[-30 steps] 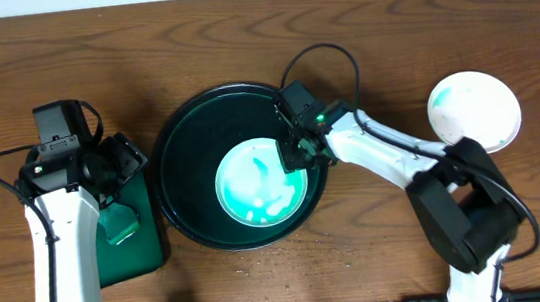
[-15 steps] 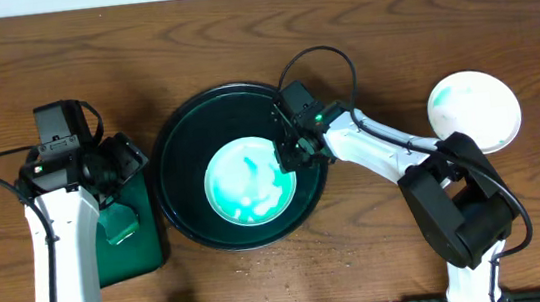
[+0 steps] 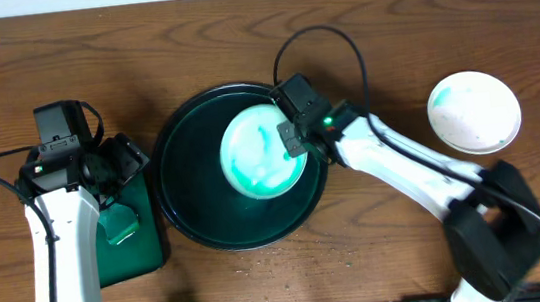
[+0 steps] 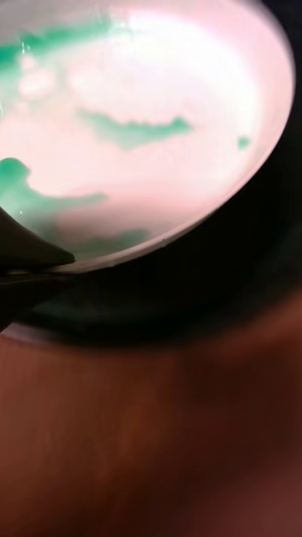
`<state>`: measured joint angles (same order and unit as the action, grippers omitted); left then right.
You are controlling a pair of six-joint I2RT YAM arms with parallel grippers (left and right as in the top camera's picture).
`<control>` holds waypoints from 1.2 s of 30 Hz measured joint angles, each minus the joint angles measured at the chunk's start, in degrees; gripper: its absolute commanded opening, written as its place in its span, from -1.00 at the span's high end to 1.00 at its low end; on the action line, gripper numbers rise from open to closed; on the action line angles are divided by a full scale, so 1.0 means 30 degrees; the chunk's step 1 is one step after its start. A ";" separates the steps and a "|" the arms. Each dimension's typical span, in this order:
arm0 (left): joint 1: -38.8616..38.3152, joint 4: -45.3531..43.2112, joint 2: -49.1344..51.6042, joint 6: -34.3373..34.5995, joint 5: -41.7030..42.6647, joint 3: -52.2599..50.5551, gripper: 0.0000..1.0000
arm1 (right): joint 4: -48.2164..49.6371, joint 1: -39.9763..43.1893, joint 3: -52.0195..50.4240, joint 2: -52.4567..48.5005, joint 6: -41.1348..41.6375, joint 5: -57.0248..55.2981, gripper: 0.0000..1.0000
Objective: Clean dirty plates on tray and stack at the side
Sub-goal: 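Tilt the cleaned plate up by its rim with the right gripper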
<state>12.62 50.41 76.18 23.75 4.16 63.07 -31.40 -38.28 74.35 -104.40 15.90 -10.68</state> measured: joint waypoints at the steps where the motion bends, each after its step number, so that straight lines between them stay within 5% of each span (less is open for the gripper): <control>1: 0.0000 0.0000 0.0000 0.0000 0.0000 0.0000 -0.70 | -0.0007 -0.0058 0.0000 0.0510 -0.0335 -0.0721 0.98; 10: 0.0000 0.0007 0.0000 0.0000 0.0000 0.0007 -0.70 | 0.0692 -0.1355 0.0000 0.1596 -0.3687 -0.5632 0.97; 19: 0.0000 0.0000 0.0000 0.0000 0.0000 0.0000 -0.71 | 0.4393 -0.3934 0.0000 0.1596 -1.0360 -1.1271 0.98; 36: 0.0000 0.0000 0.0036 0.0000 0.0000 0.0000 -0.71 | 0.6557 -0.5858 0.0000 0.1596 -2.1660 -1.4302 0.98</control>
<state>12.62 50.41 76.29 23.75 4.16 63.07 -11.73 -55.86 74.35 -99.61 -49.08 -53.58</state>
